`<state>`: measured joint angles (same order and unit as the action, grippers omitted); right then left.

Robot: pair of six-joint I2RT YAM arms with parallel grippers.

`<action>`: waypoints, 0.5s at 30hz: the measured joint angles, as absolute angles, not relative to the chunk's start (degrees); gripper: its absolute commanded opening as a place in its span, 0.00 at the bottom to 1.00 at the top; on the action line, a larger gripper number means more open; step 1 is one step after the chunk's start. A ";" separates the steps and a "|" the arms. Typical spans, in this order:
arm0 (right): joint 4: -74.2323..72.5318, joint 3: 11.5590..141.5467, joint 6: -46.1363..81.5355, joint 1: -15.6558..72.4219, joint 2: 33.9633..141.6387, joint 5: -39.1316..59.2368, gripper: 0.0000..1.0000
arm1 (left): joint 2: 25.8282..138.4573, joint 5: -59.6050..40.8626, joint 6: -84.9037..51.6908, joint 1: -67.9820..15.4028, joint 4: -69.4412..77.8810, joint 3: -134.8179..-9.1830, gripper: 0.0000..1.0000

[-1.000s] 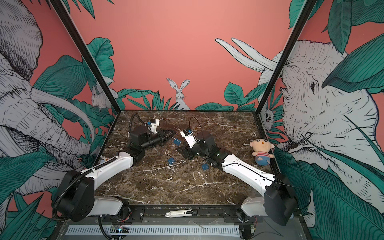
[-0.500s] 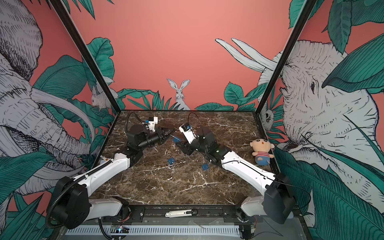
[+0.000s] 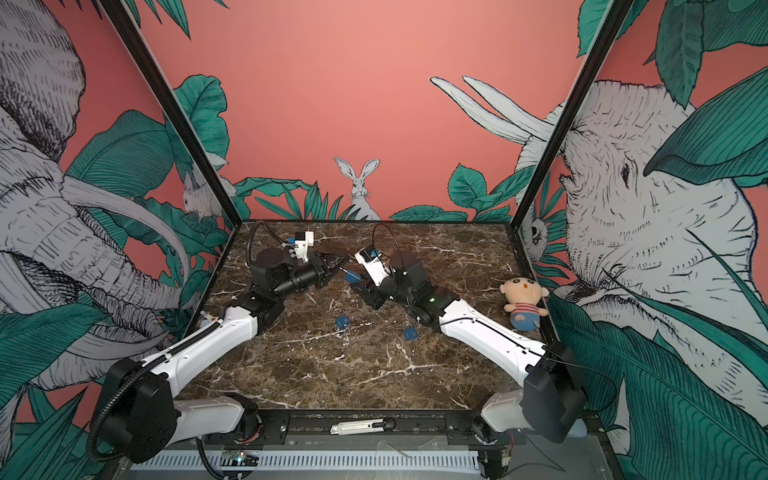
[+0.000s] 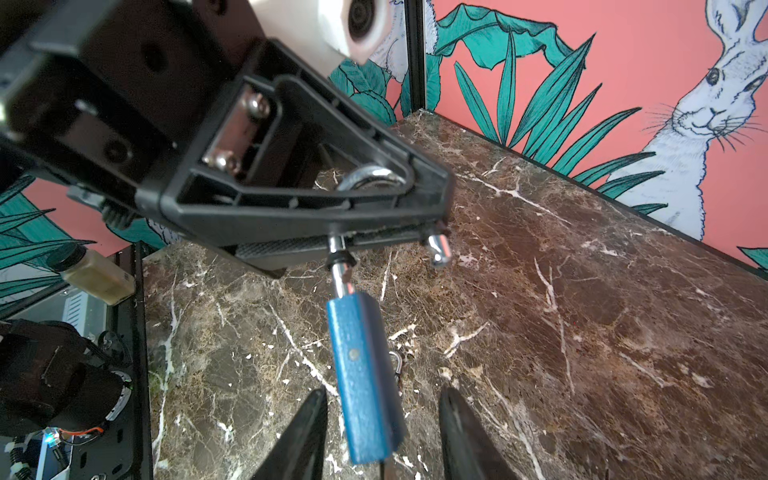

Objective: Lock with the key

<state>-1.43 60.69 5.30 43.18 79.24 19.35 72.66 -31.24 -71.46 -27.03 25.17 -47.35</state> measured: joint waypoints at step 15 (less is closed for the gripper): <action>-2.37 62.22 4.45 43.18 80.75 20.01 0.28 | 72.75 -32.05 -72.66 -27.68 25.30 -47.59 0.00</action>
